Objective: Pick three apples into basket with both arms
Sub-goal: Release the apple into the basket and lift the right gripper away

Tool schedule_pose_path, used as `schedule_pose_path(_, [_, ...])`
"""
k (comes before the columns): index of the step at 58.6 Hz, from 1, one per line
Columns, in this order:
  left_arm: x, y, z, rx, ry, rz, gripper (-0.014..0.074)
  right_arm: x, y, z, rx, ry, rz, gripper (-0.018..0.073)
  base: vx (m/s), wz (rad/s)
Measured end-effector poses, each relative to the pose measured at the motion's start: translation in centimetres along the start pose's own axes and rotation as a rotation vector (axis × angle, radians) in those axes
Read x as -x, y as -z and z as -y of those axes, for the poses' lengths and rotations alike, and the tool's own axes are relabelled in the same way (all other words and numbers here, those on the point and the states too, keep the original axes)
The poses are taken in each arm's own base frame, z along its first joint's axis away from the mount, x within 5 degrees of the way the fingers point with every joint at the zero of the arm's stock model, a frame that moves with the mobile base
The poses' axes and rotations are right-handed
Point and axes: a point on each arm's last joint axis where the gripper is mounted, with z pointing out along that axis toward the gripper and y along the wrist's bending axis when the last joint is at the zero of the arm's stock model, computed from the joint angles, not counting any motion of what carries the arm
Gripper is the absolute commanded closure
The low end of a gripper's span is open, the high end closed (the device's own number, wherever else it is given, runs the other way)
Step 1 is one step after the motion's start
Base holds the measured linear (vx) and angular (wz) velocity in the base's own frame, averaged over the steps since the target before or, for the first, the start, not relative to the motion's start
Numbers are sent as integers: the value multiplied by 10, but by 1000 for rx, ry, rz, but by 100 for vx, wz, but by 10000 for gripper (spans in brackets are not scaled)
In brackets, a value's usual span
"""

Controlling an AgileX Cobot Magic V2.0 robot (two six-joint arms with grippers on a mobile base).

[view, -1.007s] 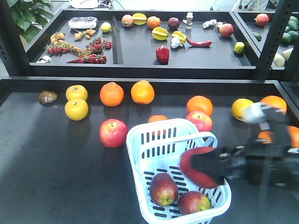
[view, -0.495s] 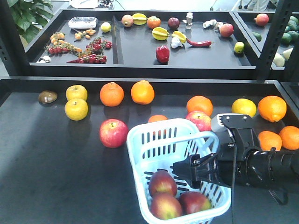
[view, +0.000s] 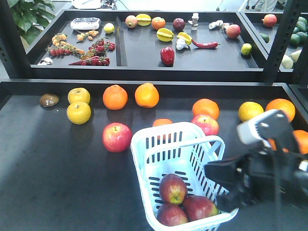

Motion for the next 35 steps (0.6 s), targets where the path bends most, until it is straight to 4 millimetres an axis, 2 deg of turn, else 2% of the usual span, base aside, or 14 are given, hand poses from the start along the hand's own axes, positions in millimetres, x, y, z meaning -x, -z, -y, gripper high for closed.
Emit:
schedule_pose_path(9, [0, 0, 0, 0, 0, 0, 602, -6, 30, -12, -10, 63, 37, 565, 0, 0])
schedule_pose_path(15, [0, 0, 0, 0, 0, 0, 602, -28, 44, -14, -70, 82, 55, 564, 0, 0])
schedule_pose_path(26, [0, 0, 0, 0, 0, 0, 602, -84, 45, -7, -175, 0, 84, 564, 0, 0])
schedule_pose_path(30, [0, 0, 0, 0, 0, 0, 602, -95, 45, -6, -189, -30, 109, 564, 0, 0])
schedule_pose_path(35, [0, 0, 0, 0, 0, 0, 602, -98, 48, -6, -206, -33, 162, 564, 0, 0])
